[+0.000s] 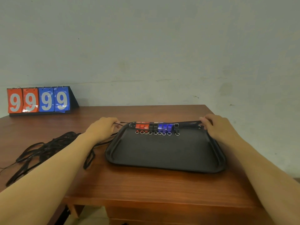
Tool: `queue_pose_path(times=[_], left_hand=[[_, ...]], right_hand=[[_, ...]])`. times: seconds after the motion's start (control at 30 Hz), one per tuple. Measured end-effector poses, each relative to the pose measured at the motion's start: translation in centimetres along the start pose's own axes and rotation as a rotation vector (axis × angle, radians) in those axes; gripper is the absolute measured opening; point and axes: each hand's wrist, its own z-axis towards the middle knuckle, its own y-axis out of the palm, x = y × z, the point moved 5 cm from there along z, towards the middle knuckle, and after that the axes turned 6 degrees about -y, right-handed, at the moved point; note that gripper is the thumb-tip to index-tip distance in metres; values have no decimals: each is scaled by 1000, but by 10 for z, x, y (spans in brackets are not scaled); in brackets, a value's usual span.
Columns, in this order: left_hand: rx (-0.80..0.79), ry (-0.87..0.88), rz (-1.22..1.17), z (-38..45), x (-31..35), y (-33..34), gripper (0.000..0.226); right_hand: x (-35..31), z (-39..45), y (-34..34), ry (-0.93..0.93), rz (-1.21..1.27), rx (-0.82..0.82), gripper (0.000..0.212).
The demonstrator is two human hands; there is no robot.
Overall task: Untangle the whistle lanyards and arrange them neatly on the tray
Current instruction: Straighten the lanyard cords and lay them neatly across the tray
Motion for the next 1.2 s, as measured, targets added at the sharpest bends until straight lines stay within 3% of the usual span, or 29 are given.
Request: queue_pose_path(times=[0.13, 0.4, 0.6, 0.9, 1.2], left_hand=[[-20, -36, 118, 0, -3, 2, 23], [-85, 18, 214, 0, 3, 11, 18], [-120, 61, 242, 2, -3, 14, 16], [-130, 58, 260, 4, -8, 15, 20], [-154, 14, 287, 6, -10, 21, 21]], right_hand=[[10, -1, -1, 23, -5, -24, 18], [15, -9, -8, 142, 97, 17, 11], [23, -5, -6, 175, -21, -32, 13], [22, -13, -10, 266, 10, -39, 37], [26, -11, -8, 282, 3, -103, 26]])
